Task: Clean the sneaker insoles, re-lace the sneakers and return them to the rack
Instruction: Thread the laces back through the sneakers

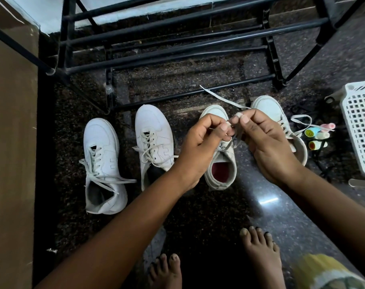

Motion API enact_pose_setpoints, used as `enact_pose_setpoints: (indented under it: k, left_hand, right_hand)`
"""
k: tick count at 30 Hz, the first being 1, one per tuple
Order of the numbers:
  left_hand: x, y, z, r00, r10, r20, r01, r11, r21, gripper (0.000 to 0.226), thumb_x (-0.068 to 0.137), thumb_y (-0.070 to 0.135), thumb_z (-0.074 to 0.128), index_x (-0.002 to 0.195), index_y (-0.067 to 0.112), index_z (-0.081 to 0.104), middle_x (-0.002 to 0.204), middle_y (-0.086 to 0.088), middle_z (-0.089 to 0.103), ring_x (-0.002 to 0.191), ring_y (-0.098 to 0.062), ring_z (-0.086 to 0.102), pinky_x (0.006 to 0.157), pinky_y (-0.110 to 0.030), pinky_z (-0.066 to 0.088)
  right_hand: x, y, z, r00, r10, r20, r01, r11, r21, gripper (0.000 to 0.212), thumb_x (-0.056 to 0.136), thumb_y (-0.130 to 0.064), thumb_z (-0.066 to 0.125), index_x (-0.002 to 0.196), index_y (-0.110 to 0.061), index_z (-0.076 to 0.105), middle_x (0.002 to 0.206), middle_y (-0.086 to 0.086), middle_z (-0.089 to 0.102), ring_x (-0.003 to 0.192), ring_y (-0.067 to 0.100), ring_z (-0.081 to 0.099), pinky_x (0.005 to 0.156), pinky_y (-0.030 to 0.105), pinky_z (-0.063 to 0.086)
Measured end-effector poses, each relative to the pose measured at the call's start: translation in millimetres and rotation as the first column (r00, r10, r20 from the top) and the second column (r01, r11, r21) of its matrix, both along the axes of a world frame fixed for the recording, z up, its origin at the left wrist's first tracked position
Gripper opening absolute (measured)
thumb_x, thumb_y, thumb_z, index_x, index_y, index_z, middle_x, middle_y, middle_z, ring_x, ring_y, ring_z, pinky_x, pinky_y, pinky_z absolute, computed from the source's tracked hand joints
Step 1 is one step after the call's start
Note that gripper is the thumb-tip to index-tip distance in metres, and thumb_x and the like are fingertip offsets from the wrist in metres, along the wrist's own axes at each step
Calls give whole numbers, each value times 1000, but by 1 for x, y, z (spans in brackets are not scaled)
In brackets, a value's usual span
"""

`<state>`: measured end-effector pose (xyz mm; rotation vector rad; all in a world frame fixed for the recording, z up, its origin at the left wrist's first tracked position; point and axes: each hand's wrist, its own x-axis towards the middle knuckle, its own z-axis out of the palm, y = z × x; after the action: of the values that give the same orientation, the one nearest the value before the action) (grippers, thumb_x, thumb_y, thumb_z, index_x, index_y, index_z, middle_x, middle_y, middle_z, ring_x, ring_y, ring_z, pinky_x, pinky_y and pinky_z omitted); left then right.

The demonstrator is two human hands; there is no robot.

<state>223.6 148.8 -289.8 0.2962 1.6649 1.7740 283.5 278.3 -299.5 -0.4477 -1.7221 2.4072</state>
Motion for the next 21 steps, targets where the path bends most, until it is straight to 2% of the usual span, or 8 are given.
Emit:
enact_pose_setpoints:
  k: [3, 5, 8, 11, 14, 15, 18, 21]
  left_hand:
    - [0, 1, 0, 999, 37, 3, -37, 999, 7, 16, 91, 15, 55, 98, 1, 59, 99, -24, 58, 86, -19, 58, 87, -33, 49]
    - [-2, 1, 1, 999, 48, -16, -47, 999, 15, 11, 87, 15, 58, 95, 8, 62, 111, -31, 53, 85, -20, 60, 87, -36, 50]
    - [-4, 2, 3, 996, 52, -69, -50, 998, 32, 12, 87, 3, 60, 96, 9, 65, 112, -24, 52, 82, -16, 62, 80, -27, 54]
    - [-7, 5, 2, 992, 66, -112, -65, 998, 12, 20, 85, -8, 60, 97, 6, 67, 108, -12, 52, 77, -15, 61, 74, -20, 53]
    - [-8, 6, -2, 988, 52, -144, -50, 999, 12, 22, 82, -5, 63, 99, 7, 69, 114, -14, 54, 86, -31, 65, 80, -34, 56]
    - [-9, 6, -3, 986, 39, -160, -38, 999, 5, 23, 81, -4, 63, 101, 7, 69, 116, -15, 54, 91, -34, 65, 80, -36, 56]
    - [-10, 4, -4, 987, 3, -161, -4, 1000, -10, 28, 79, -7, 65, 103, 7, 68, 118, -13, 55, 87, -31, 65, 73, -26, 56]
    - [-11, 5, -2, 989, -19, -148, 19, 1000, -3, 32, 75, -8, 68, 103, 7, 67, 106, -7, 56, 76, -23, 64, 67, -21, 55]
  right_hand:
    - [2, 1, -1, 1000, 10, -16, -9, 999, 46, 16, 94, -7, 45, 105, -5, 57, 83, -8, 64, 76, 4, 58, 72, 16, 47]
    - [3, 3, -3, 1000, 16, -19, -14, 996, 93, 17, 95, 2, 45, 108, 0, 56, 87, -5, 63, 78, 4, 57, 73, 17, 47]
    - [2, 2, -6, 1000, 5, 5, -6, 991, 134, 24, 94, 8, 44, 116, 4, 54, 96, 12, 55, 76, 4, 56, 72, 16, 47]
    - [3, -1, -6, 1000, -1, 10, -1, 990, 138, 26, 91, 8, 47, 114, -2, 57, 95, 13, 56, 76, 1, 57, 69, 14, 48]
    - [3, -1, -4, 999, -41, 11, 41, 999, 26, 18, 83, 1, 55, 100, -3, 59, 77, -2, 68, 68, 4, 62, 63, 16, 50]
    - [3, -1, -3, 998, -64, 16, 64, 998, -26, 16, 80, 1, 57, 96, -4, 57, 73, -2, 68, 64, 6, 64, 61, 16, 51]
    - [3, 3, -2, 995, -97, 25, 100, 976, -191, 24, 73, -1, 63, 89, -8, 47, 67, 5, 68, 59, 15, 67, 58, 20, 53]
    - [2, 10, -4, 999, -35, 28, 39, 982, -184, 35, 67, -11, 73, 91, -11, 48, 73, 10, 68, 63, 24, 67, 62, 27, 55]
